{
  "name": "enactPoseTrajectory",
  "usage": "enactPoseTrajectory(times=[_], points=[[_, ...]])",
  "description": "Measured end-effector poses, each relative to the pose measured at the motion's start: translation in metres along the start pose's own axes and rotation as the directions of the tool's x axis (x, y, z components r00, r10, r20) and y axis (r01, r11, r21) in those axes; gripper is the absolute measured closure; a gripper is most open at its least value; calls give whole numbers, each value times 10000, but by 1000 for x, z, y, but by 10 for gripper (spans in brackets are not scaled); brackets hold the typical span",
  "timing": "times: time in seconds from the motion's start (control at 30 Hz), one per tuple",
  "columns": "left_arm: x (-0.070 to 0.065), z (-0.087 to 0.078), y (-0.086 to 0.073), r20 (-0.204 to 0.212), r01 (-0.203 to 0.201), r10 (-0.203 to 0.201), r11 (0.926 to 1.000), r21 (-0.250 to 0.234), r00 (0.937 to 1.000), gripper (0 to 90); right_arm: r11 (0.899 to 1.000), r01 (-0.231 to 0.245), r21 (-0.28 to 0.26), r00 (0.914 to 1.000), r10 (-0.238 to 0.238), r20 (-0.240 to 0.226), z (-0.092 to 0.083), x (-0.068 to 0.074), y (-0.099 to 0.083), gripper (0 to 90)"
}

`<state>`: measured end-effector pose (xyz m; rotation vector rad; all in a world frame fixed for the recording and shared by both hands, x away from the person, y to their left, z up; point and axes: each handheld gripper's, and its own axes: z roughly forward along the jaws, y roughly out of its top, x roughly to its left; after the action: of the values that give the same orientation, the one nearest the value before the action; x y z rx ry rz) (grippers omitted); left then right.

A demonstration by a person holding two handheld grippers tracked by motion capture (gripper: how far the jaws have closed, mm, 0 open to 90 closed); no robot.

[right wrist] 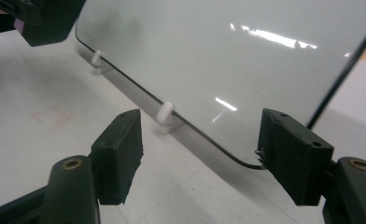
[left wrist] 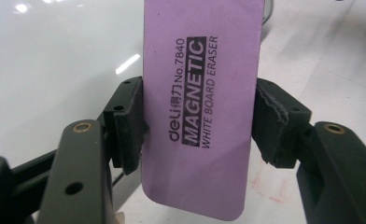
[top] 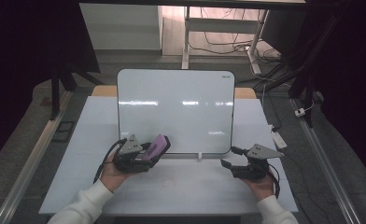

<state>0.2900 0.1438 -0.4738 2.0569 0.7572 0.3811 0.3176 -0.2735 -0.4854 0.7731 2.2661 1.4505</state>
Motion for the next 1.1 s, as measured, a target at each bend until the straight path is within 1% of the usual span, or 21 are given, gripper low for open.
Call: enactPoseTrajectory(times=[0.13,0.23,0.33,0.4,0.5,0.7,0.77,0.83,0.9,1.0,1.1], points=[[-4,4,1,297,-217,213,9997,143,9993,404,10000,27,70,9996,-25,-289,2,4,4,299],[-7,8,2,594,-410,392,9987,290,9975,404,9999,-22,137,9984,30,-567,4,7,8,291],[-12,14,4,963,-734,687,9963,458,9930,404,9998,2,199,9958,16,-912,7,12,15,284],[-15,18,6,1129,-959,892,9938,558,9896,404,9997,-41,243,9936,68,-1131,9,15,20,277],[-18,22,8,1225,-1090,1004,9919,655,9874,404,9995,42,311,9911,-1,-1330,12,19,26,272],[-20,26,10,1415,-1179,1065,9902,749,9842,404,9988,-26,490,9836,114,-1801,18,26,34,253],[-20,28,11,1531,-1288,1152,9883,820,9815,404,9986,-96,529,9780,205,-2078,22,27,37,247],[-22,31,12,1693,-1351,1194,9873,841,9783,404,9980,-46,625,9711,194,-2381,27,29,41,242],[-23,34,13,1899,-1503,1299,9838,976,9732,403,9977,14,682,9635,169,-2670,32,32,46,239],[-24,40,14,2129,-1715,1447,9787,1133,9663,403,9955,253,917,9537,35,-3009,41,37,54,233],[-26,45,15,2338,-1830,1511,9756,1214,9605,403,9913,475,1225,9423,-37,-3348,51,41,58,229]])
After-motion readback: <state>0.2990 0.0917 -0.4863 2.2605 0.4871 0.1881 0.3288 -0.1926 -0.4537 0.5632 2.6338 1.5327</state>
